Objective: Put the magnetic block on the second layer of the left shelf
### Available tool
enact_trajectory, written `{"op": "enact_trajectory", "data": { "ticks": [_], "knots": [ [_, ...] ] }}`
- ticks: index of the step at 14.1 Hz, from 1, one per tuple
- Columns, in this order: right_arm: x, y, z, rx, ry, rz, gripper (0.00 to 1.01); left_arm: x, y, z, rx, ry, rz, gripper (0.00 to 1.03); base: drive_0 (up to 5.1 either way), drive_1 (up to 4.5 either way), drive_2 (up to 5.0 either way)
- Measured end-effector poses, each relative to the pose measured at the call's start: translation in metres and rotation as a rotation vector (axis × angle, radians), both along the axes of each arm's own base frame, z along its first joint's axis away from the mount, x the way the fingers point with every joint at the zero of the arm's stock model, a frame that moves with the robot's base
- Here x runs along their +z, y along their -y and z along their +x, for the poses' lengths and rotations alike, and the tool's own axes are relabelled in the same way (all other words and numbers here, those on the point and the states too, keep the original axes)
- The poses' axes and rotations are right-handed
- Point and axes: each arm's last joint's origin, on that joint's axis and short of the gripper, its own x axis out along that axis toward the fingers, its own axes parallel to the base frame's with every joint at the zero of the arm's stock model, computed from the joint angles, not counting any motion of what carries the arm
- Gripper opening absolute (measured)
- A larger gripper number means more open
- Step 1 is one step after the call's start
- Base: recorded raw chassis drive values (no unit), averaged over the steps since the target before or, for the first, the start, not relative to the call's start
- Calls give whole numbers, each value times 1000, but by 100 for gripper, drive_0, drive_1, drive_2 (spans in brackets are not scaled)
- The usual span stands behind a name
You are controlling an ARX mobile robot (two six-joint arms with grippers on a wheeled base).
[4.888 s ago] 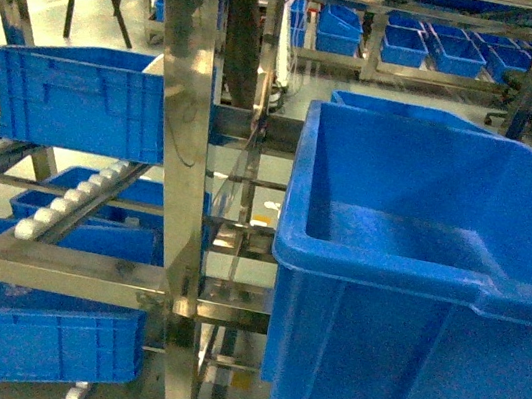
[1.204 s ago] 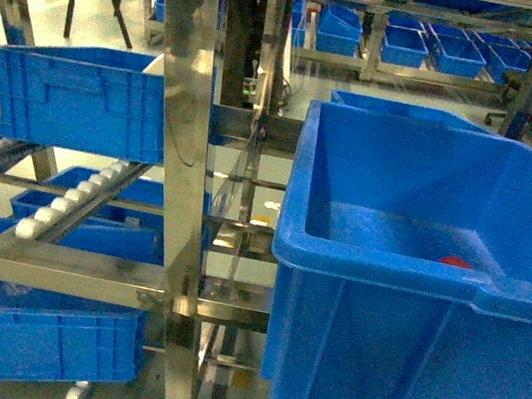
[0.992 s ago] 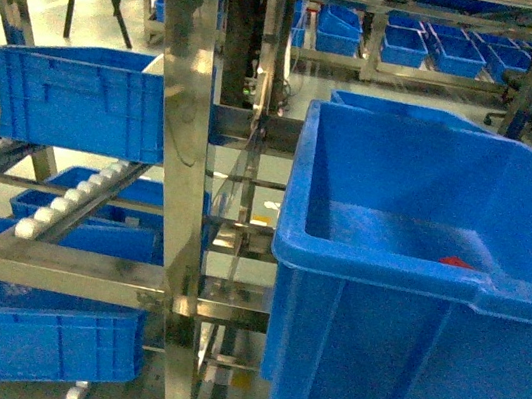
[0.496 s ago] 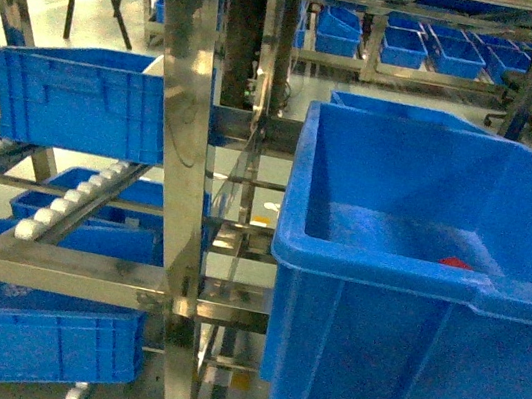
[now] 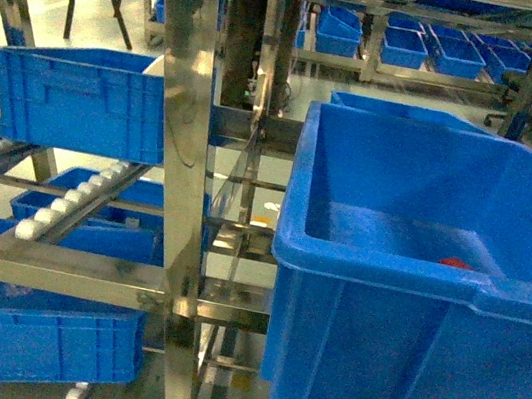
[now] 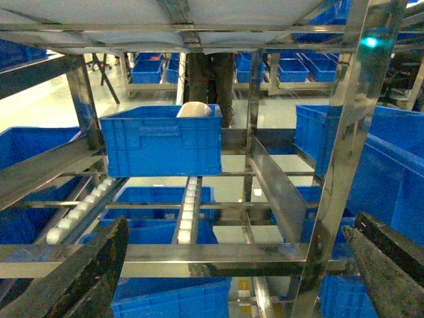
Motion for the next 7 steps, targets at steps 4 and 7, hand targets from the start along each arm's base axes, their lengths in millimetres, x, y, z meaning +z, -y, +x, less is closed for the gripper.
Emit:
{"op": "enact_trajectory", "data": {
  "ticks": [4,7],
  "knots": [
    [0,0,0,0,0,0,98,0,0,0,0,0,0,98,0,0,0],
    [0,0,0,0,0,0,98,0,0,0,0,0,0,98,0,0,0]
  ]
}}
